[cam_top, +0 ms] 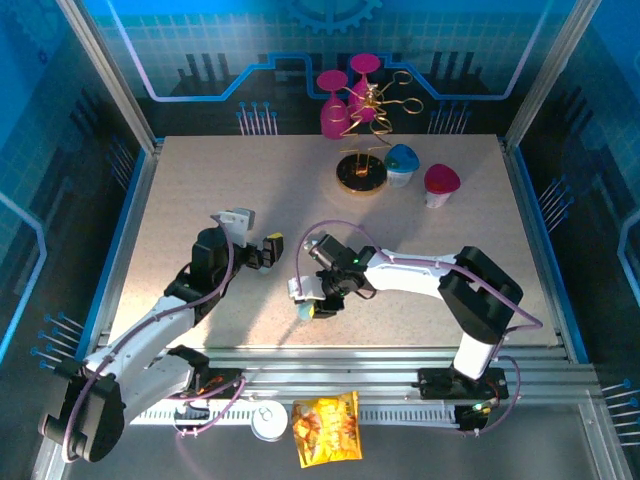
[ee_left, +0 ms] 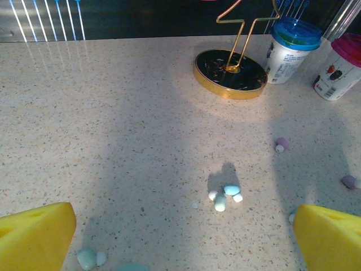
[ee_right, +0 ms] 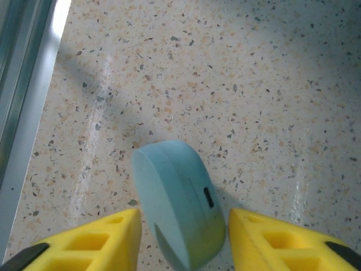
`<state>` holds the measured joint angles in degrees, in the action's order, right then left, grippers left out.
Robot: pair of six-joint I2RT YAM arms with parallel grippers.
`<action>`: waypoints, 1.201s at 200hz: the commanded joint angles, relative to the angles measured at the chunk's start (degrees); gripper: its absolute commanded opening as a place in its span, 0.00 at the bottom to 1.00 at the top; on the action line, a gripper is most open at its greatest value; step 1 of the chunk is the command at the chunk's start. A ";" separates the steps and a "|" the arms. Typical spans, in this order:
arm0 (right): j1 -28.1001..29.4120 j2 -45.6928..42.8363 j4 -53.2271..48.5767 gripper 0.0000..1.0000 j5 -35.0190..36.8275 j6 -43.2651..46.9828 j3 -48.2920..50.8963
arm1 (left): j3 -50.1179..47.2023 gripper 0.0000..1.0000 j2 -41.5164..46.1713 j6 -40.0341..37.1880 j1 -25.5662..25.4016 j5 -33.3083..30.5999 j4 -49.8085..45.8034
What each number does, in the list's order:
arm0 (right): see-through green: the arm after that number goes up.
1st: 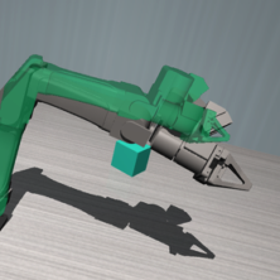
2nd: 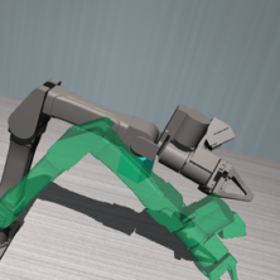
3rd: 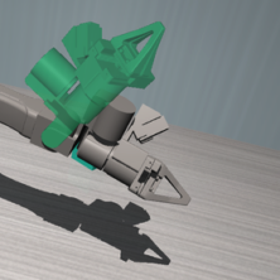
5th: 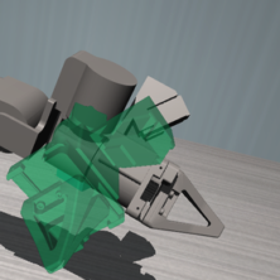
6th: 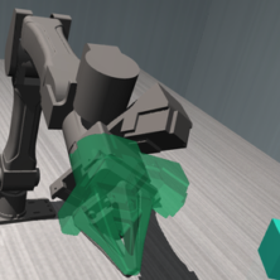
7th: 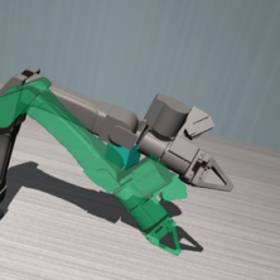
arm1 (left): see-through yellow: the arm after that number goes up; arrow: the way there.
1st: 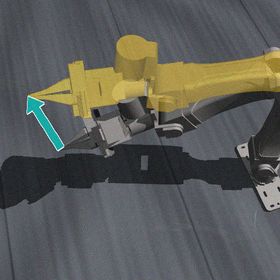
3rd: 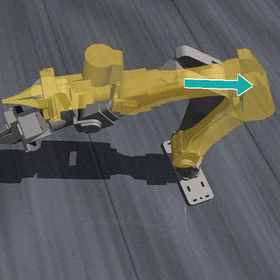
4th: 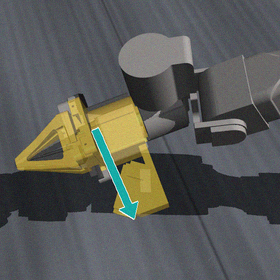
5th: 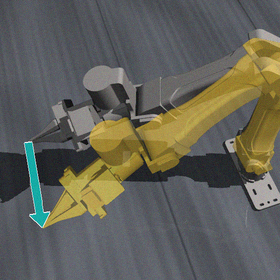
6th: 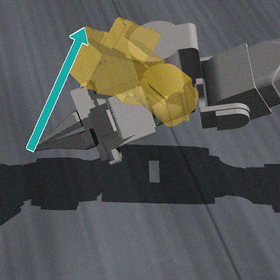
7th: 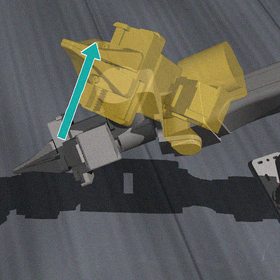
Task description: Insert the wireless bluetooth earbuds into the charging case
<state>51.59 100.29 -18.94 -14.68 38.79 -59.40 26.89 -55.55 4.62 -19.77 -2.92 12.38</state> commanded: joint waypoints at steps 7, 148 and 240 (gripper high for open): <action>-1.04 -0.16 -0.06 0.26 -2.47 -1.98 0.68 | 0.64 0.99 -0.60 1.40 -0.18 1.65 2.15; -3.75 -2.07 6.50 0.60 -3.10 -6.11 1.96 | 0.75 0.99 -1.01 1.61 -0.18 1.95 2.07; -0.27 -8.35 37.07 0.96 0.30 -25.00 19.78 | 0.61 0.99 -2.02 1.81 -0.14 2.45 3.31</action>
<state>49.25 92.68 5.74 -16.53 20.60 -42.92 26.89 -56.88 5.74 -19.77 -1.63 13.61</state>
